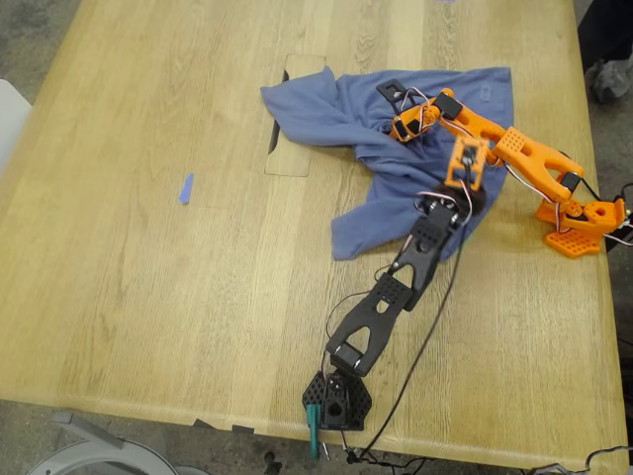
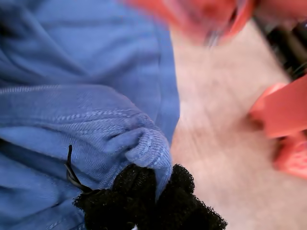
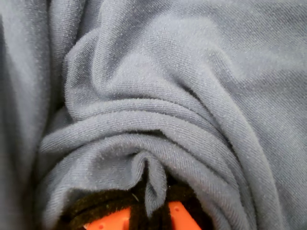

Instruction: Fold a T-shirt

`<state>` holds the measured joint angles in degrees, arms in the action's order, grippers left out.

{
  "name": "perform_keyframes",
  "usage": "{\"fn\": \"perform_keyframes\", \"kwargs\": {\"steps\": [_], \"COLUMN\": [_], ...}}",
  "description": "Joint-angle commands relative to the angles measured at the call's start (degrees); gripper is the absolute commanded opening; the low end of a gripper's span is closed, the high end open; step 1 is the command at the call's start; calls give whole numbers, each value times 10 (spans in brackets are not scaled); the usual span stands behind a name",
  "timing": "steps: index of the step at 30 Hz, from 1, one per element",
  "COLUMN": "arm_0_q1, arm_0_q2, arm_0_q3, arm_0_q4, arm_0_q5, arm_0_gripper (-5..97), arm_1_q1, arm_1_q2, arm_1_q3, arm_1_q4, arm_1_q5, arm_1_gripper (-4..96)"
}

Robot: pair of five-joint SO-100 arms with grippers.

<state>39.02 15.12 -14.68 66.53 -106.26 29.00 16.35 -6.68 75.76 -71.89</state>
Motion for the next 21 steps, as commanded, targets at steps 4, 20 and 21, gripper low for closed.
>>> {"fn": "perform_keyframes", "kwargs": {"steps": [4,20,21], "arm_0_q1": [18,-37,-37], "arm_0_q2": [-47,11,26], "arm_0_q3": [10,-43,-43], "arm_0_q4": [-100,-20,3], "arm_0_q5": [0,19,21], "arm_0_gripper": [-1,482,504], "arm_1_q1": [-14,-38,-39], "arm_1_q2": [50,78,80], "arm_1_q3": [-8,-8,-8], "arm_1_q4": [17,83,88], "arm_1_q5": [6,5,5], "arm_1_gripper": [1,0,0]}}
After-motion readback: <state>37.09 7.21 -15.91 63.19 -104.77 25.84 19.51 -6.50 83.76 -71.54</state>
